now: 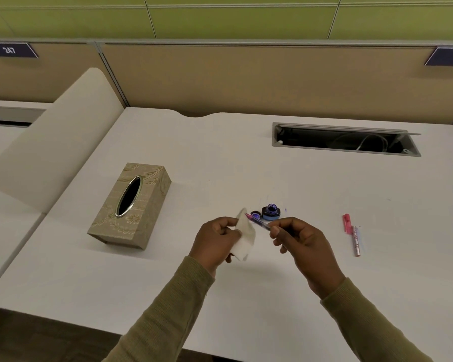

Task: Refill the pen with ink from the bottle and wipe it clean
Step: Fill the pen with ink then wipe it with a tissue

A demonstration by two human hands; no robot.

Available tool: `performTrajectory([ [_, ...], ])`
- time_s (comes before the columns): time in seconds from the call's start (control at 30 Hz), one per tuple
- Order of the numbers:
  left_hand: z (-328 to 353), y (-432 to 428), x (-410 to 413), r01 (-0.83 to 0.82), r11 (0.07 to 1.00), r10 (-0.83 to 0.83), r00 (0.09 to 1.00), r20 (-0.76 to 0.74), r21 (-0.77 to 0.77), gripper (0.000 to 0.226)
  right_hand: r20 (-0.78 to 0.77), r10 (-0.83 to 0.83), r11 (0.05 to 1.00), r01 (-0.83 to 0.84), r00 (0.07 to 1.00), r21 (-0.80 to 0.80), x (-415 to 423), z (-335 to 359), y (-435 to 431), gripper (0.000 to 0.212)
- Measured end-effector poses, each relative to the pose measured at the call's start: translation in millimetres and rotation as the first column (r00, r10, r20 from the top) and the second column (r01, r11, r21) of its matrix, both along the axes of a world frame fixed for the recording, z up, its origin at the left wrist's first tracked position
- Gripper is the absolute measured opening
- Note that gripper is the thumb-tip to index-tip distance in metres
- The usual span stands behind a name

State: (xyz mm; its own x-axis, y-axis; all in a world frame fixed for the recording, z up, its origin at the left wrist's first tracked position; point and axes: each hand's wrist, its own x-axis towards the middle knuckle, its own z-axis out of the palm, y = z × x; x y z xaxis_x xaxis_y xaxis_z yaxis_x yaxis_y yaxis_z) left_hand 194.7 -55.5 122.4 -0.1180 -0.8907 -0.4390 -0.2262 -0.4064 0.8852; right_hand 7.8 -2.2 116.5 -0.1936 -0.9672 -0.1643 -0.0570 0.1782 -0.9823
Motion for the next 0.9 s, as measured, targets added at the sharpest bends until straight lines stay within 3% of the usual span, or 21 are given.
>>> performTrajectory([
  [0.2, 8.2, 2.8, 0.3, -0.013, 0.986, 0.055, 0.967, -0.251, 0.166, 0.017, -0.210, 0.024, 0.999, -0.029, 0.977, -0.022, 2.2, -8.5, 2.2, 0.006],
  [0.43, 12.5, 5.0, 6.5, 0.052, 0.978, 0.082, 0.790, -0.607, 0.200, 0.033, -0.314, 0.023, 0.994, -0.054, 0.949, -0.091, 5.1, -6.5, 3.2, 0.006],
  [0.7, 9.0, 8.9, 3.1, -0.051, 0.993, 0.097, 0.849, -0.519, 0.102, 0.021, -0.259, 0.092, 0.994, -0.105, 0.961, -0.038, 6.4, -7.2, 4.2, 0.009],
  [0.9, 6.6, 8.5, 1.7, -0.092, 0.990, 0.133, 0.868, -0.479, 0.108, 0.010, -0.316, 0.091, 0.991, -0.117, 0.944, -0.064, 7.9, -3.2, 6.0, 0.009],
])
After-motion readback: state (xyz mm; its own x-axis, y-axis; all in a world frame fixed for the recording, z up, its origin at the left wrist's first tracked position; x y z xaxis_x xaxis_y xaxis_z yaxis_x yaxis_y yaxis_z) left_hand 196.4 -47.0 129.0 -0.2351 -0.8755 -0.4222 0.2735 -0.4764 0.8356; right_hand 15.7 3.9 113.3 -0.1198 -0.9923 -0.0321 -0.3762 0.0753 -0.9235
